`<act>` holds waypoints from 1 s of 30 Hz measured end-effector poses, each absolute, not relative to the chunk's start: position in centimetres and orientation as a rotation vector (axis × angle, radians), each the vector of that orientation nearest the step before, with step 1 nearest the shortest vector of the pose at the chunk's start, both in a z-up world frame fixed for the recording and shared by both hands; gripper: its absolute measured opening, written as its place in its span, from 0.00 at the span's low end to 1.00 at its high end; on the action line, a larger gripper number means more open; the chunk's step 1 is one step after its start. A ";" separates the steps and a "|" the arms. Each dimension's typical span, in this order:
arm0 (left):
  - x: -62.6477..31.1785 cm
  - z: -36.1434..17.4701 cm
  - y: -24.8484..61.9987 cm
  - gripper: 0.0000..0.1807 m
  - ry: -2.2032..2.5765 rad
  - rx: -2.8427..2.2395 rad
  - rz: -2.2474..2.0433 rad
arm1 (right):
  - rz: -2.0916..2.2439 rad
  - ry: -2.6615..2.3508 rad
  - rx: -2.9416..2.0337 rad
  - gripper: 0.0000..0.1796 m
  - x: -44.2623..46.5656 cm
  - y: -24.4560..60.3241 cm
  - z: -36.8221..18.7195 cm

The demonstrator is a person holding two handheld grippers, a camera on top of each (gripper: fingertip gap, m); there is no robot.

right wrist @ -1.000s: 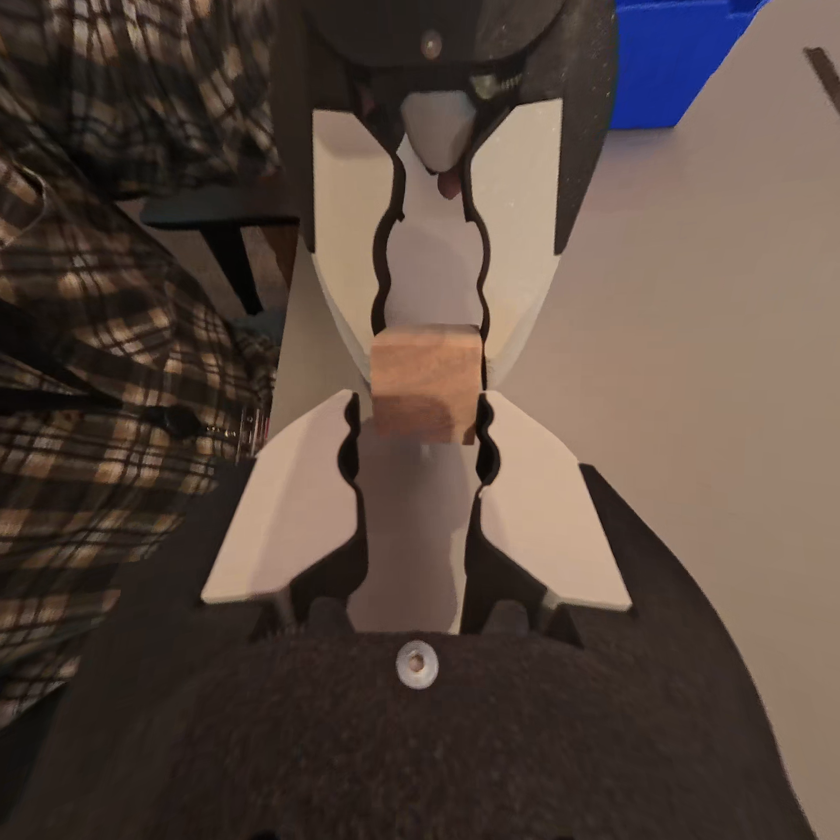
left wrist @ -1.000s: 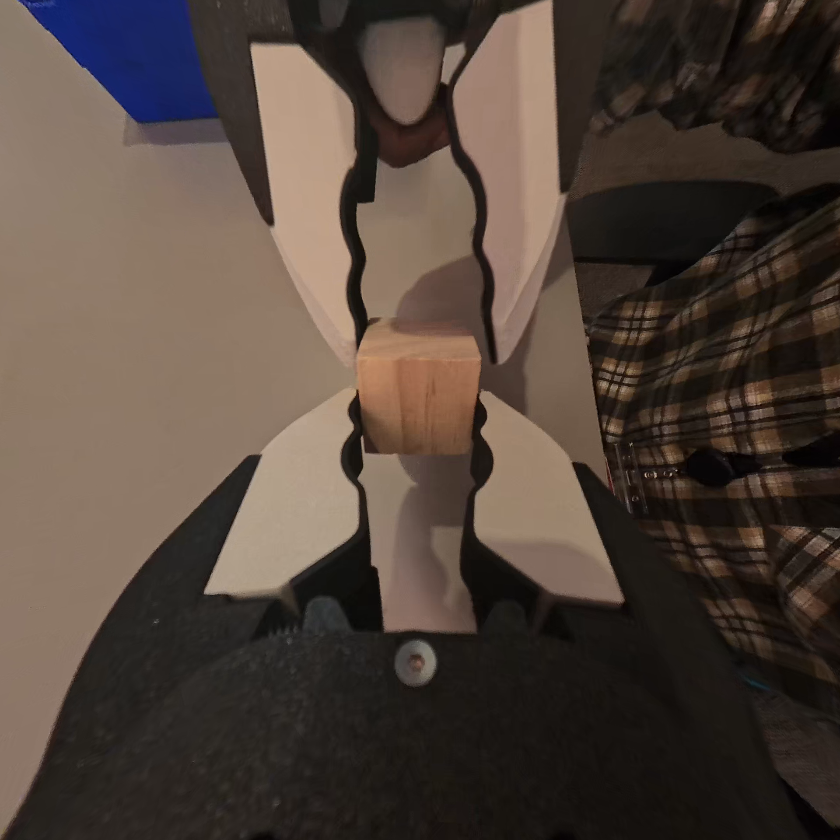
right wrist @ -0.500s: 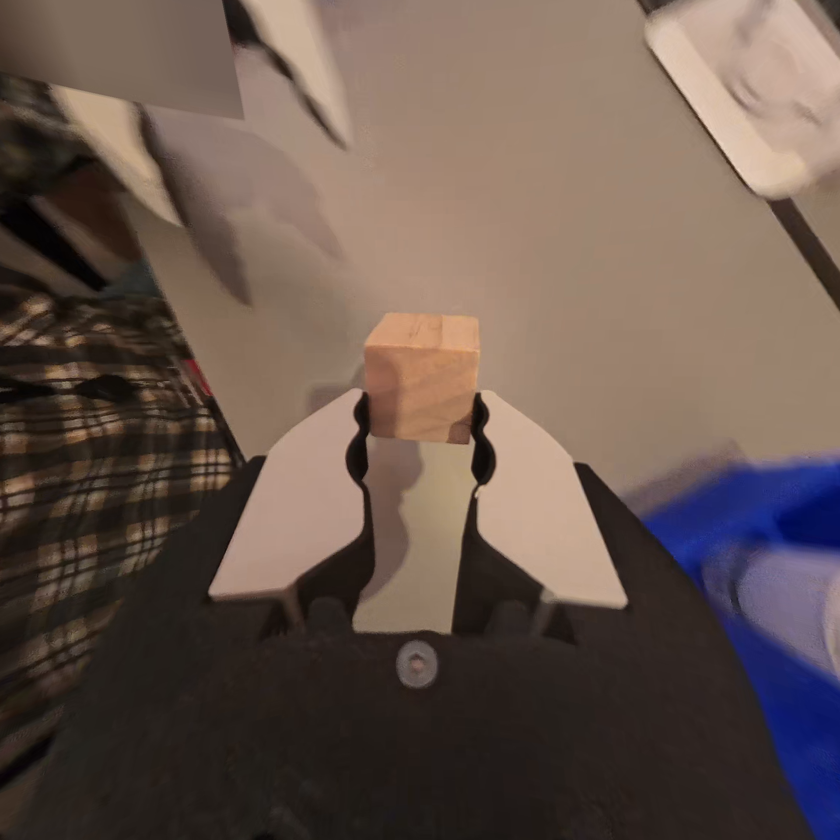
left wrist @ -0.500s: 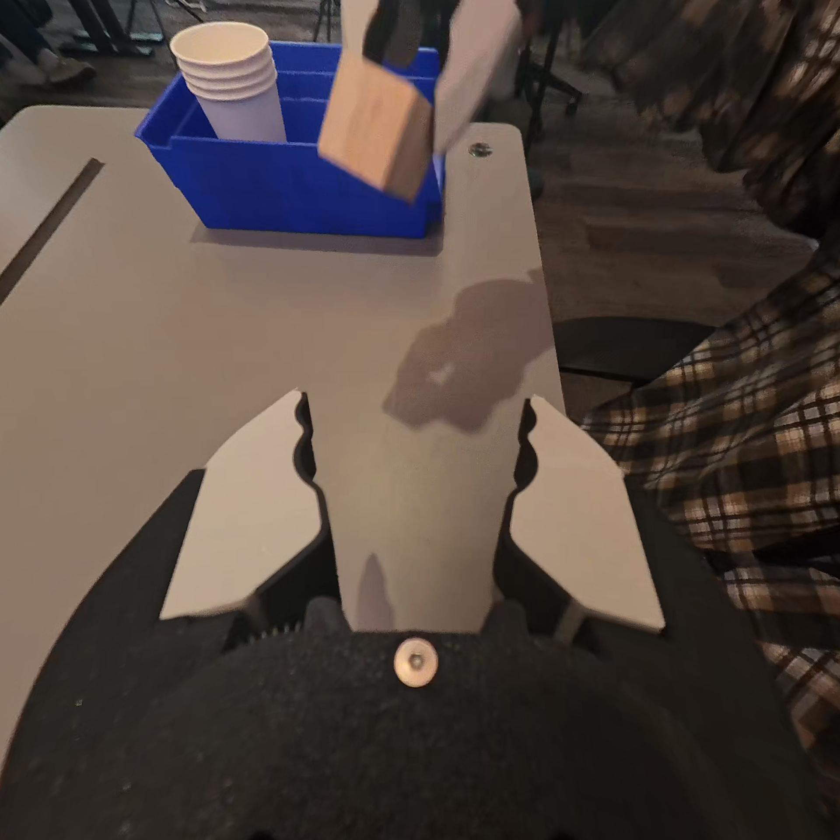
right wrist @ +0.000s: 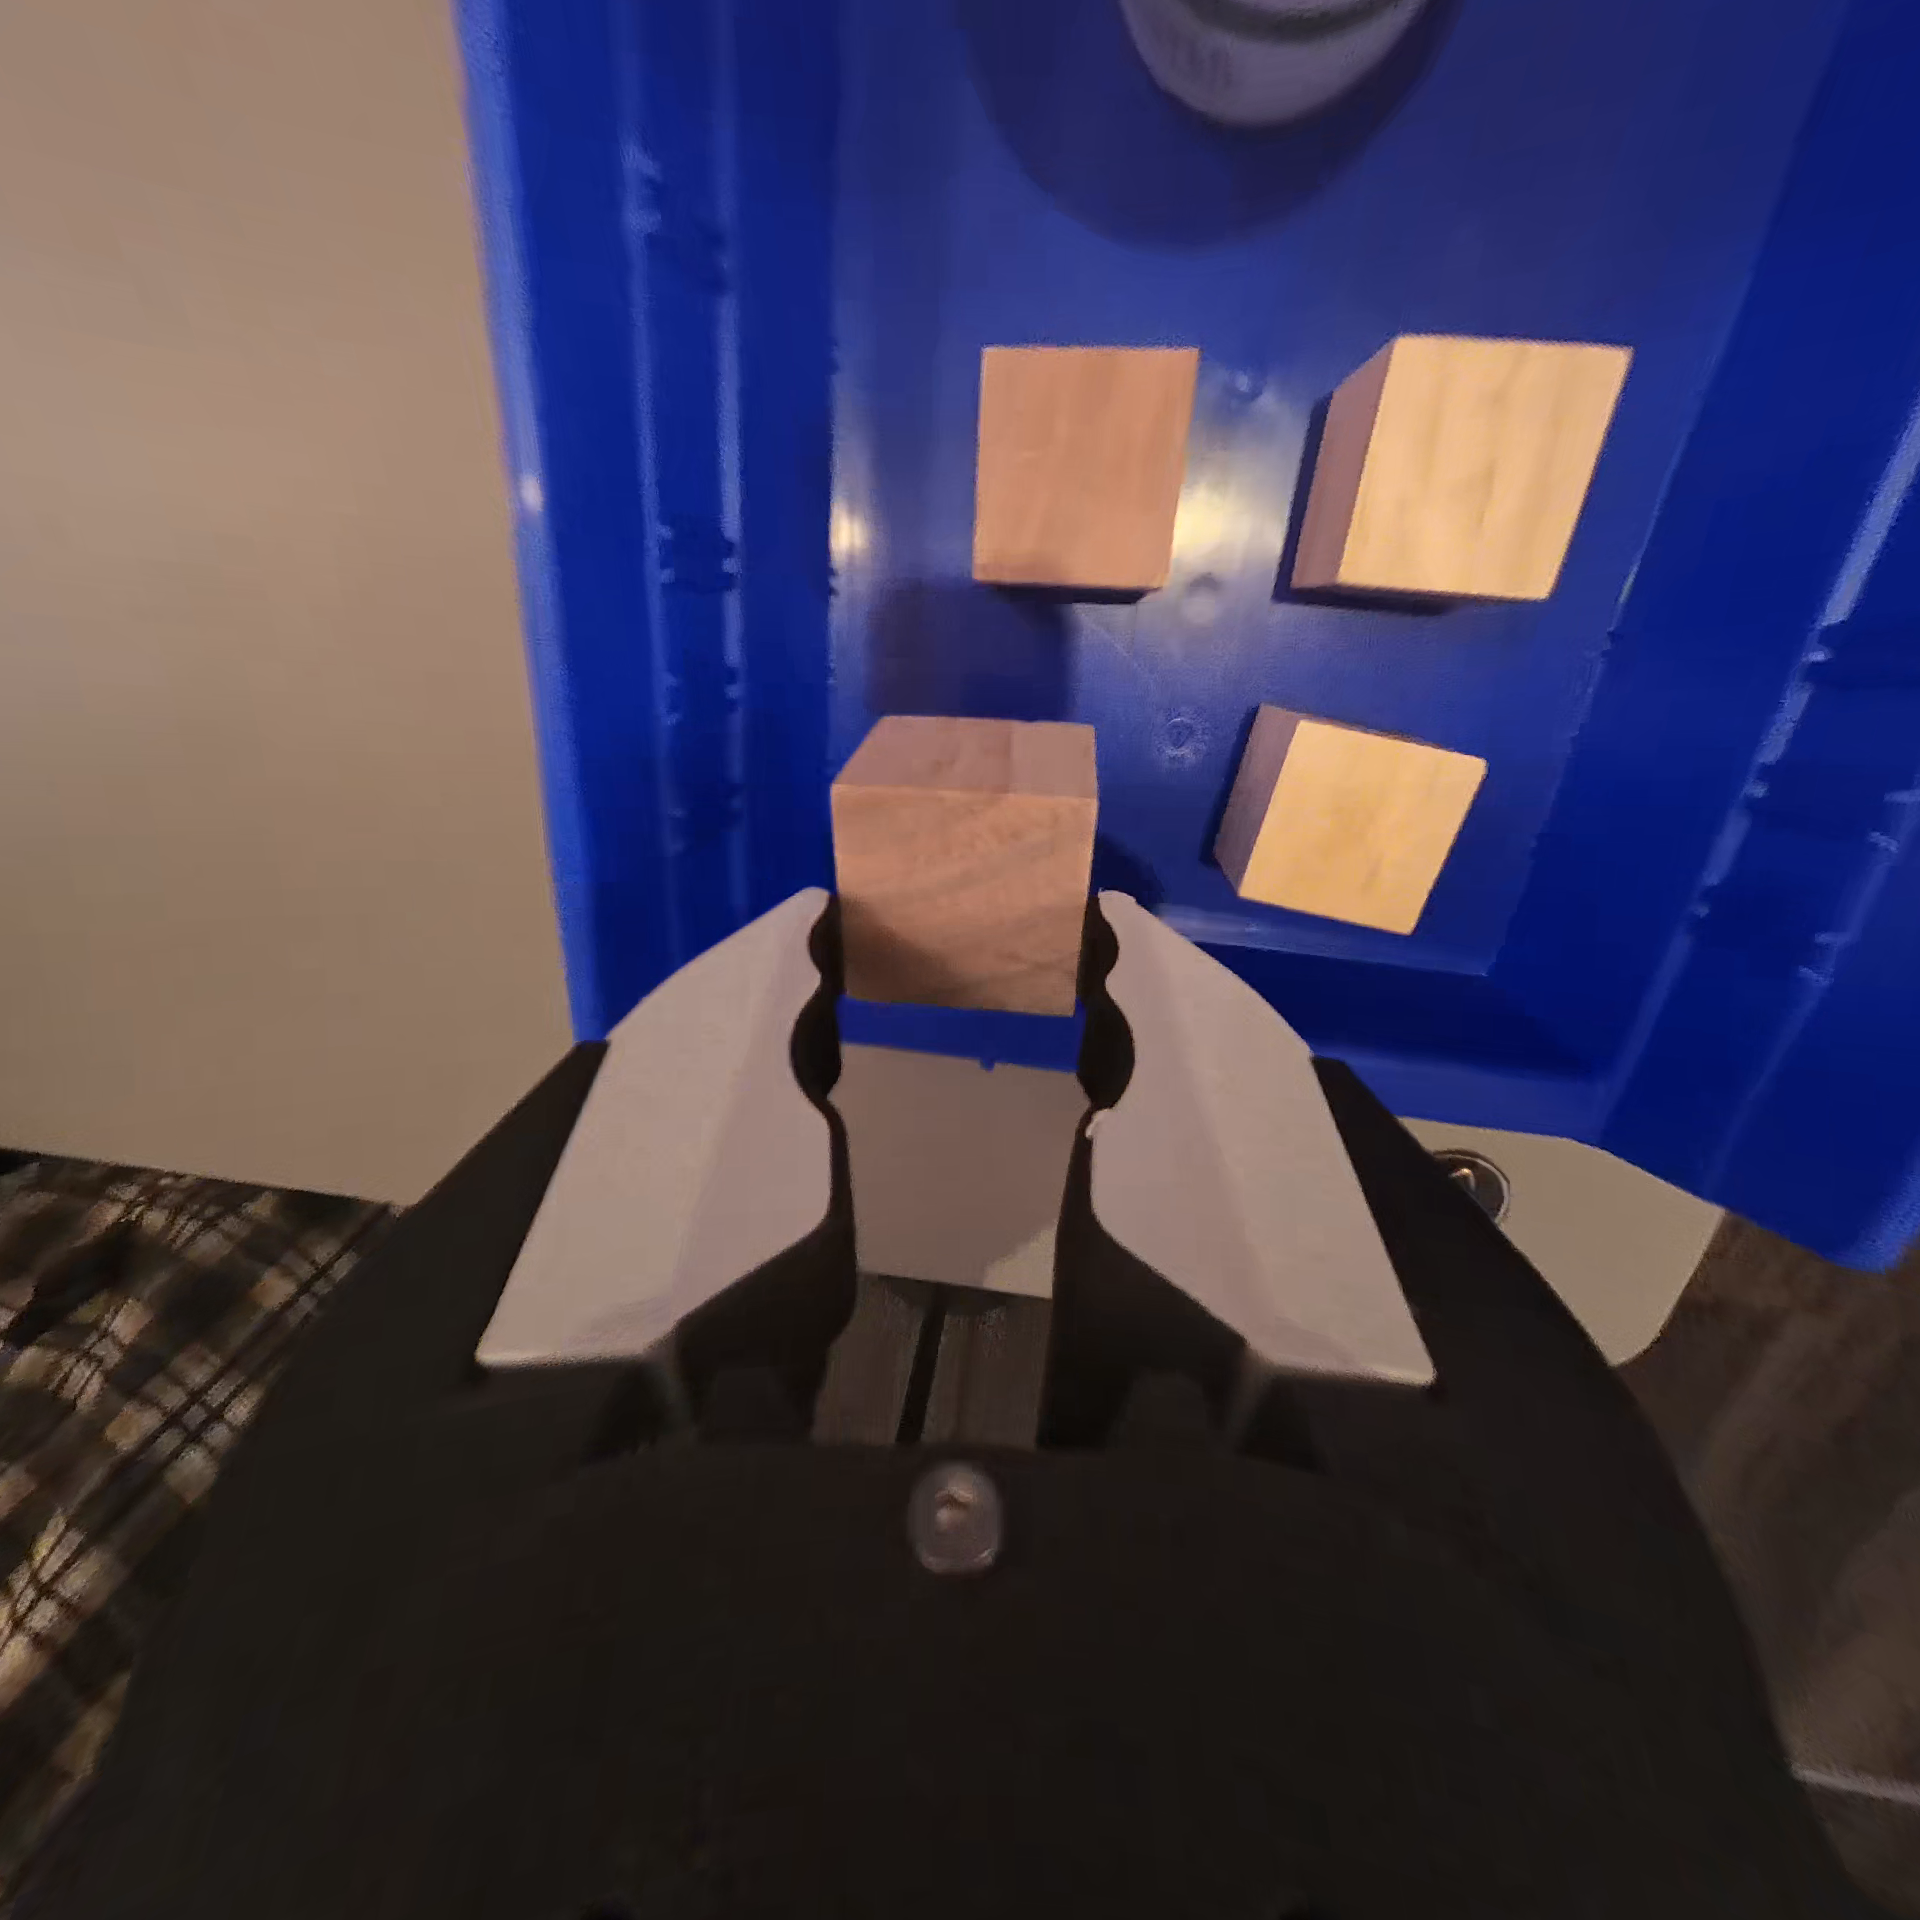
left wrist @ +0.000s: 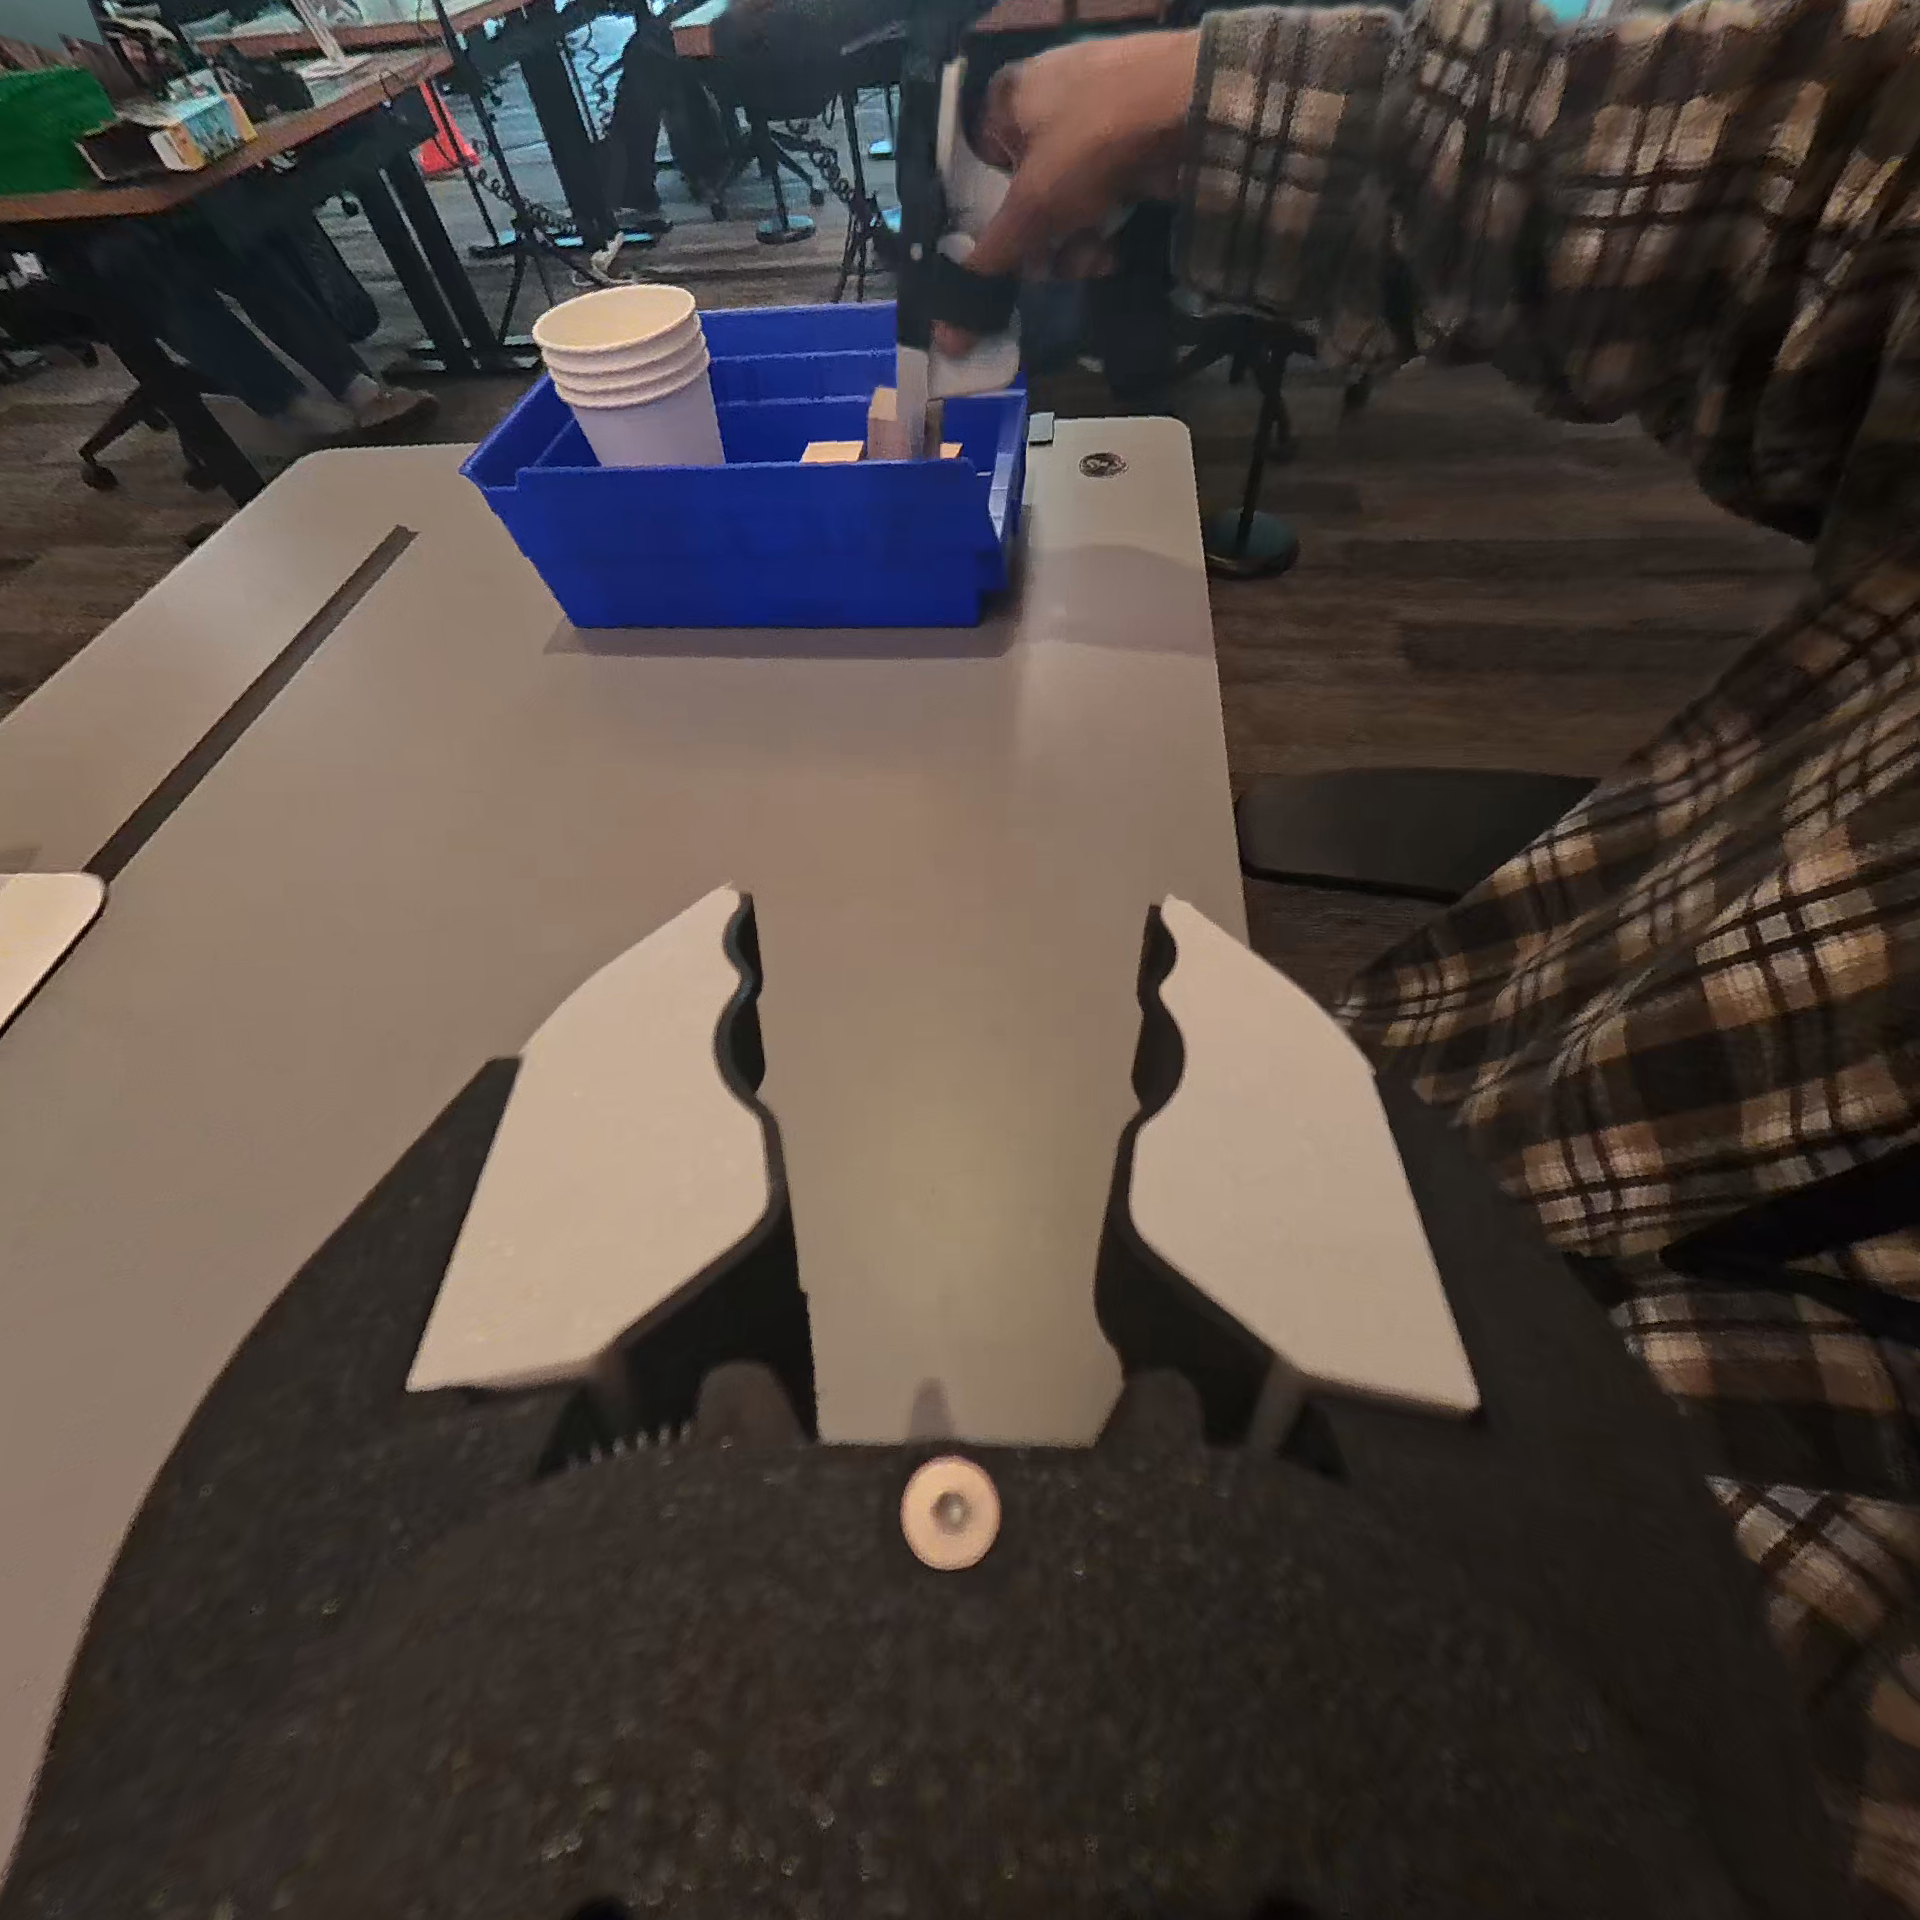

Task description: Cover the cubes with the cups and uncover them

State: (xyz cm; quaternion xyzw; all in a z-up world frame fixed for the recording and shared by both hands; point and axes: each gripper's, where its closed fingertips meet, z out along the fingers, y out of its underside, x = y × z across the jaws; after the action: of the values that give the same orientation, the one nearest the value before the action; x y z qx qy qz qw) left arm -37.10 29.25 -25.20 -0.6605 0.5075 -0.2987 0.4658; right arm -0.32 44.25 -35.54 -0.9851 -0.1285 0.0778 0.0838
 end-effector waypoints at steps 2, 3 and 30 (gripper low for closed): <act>-37.9 -25.1 29.5 0.39 1.229 -1.632 -0.690 | 0.226 -0.359 -2.982 0.24 -0.3 44.5 -37.1; -38.1 -24.9 29.5 0.39 1.218 -1.626 -0.688 | 0.217 -0.355 -2.998 0.24 -0.3 44.7 -37.7; -37.9 -25.7 29.4 0.40 1.203 -1.662 -0.694 | 0.081 -0.154 -2.954 0.33 12.1 51.6 -31.2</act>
State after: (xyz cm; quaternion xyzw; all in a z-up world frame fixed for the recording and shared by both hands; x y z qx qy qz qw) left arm -37.94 29.42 -25.68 -0.6779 0.4905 -0.2829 0.4688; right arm 12.10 51.56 -31.24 -0.9941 -0.0519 0.0272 0.0913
